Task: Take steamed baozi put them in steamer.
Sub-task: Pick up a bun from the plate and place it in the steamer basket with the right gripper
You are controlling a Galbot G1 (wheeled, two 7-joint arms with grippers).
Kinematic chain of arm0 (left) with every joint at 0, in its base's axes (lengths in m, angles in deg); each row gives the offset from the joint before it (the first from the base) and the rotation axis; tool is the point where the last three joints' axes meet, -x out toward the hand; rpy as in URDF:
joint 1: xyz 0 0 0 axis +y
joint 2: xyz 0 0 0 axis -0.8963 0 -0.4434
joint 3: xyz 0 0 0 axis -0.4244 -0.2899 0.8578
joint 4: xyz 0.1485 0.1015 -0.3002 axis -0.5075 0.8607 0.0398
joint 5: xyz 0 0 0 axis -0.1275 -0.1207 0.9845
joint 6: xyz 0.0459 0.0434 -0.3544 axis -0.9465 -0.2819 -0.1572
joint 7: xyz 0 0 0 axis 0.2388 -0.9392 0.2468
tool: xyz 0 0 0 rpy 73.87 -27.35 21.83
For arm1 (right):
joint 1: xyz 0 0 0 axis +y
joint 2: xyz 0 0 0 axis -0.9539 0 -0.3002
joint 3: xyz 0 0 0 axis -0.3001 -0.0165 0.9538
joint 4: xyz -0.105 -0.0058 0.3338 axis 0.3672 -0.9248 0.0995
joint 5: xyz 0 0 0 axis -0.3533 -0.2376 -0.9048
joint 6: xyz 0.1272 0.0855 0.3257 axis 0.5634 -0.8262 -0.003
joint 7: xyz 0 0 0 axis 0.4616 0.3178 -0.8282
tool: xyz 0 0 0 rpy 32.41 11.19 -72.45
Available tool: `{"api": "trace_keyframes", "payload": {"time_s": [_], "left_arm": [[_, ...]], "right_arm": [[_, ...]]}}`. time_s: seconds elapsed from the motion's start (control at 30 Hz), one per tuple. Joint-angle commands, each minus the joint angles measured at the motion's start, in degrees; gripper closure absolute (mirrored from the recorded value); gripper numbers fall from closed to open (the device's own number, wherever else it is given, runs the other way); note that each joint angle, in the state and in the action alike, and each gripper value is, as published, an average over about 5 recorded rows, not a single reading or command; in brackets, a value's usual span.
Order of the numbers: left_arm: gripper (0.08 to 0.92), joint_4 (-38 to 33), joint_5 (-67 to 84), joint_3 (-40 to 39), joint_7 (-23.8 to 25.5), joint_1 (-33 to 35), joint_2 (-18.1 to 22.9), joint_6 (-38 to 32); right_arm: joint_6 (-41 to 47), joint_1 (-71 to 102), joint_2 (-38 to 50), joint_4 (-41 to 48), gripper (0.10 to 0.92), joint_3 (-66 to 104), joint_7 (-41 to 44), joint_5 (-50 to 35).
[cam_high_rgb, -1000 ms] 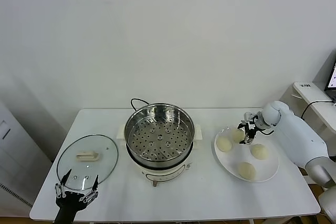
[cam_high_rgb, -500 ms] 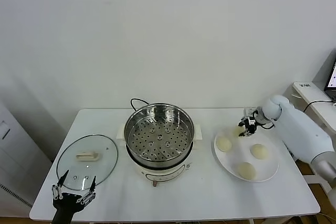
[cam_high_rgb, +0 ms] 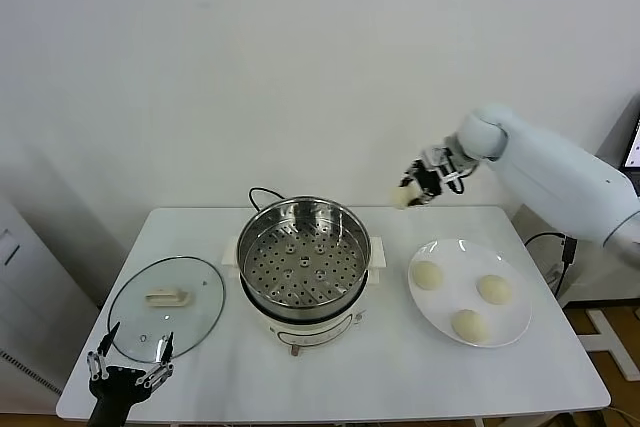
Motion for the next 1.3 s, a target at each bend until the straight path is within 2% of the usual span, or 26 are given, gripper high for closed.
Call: {"api": "trace_keyframes", "payload": {"time_s": [0.03,0.27,0.47,0.83,0.97,1.1,1.3], "left_arm": [[0.177,-0.4,0.3,0.3,-0.1,0.3,0.0,-0.1],[0.177,-1.2,0.6,0.4,-0.1,0.6,-0.4,-0.1],[0.177,-1.8,0.8,0.3,-0.2,0.9,-0.2,-0.2],[0.177,-1.2,2.8,2.1,-0.5,1.8,-0.7,-0.9],[0.177,-1.5,2.8,2.0,-0.5,1.3,-0.6,-0.7],[0.177,-1.7,2.7,1.8,-0.5,1.0,-0.6,-0.6],[0.177,-1.7,2.5,1.7,-0.4,0.9,-0.5,-0.5]], "right_arm": [[-9.7,-8.1,-5.7,-8.8,0.592,-8.5,0.6,1.2],[-18.2,-2.9,-13.0,-4.8,0.592,-4.8,0.6,11.3],[-21.7,1.3,-17.0,-1.1,0.585,-3.3,0.2,17.3],[-28.7,9.3,-20.1,6.0,0.563,2.9,-2.4,29.6],[-29.0,10.6,-20.5,7.3,0.542,4.3,-3.0,30.9],[-29.1,11.3,-20.8,7.7,0.475,5.0,-4.2,31.6],[-28.3,9.9,-20.7,7.5,0.294,5.1,-4.0,28.3]]}}
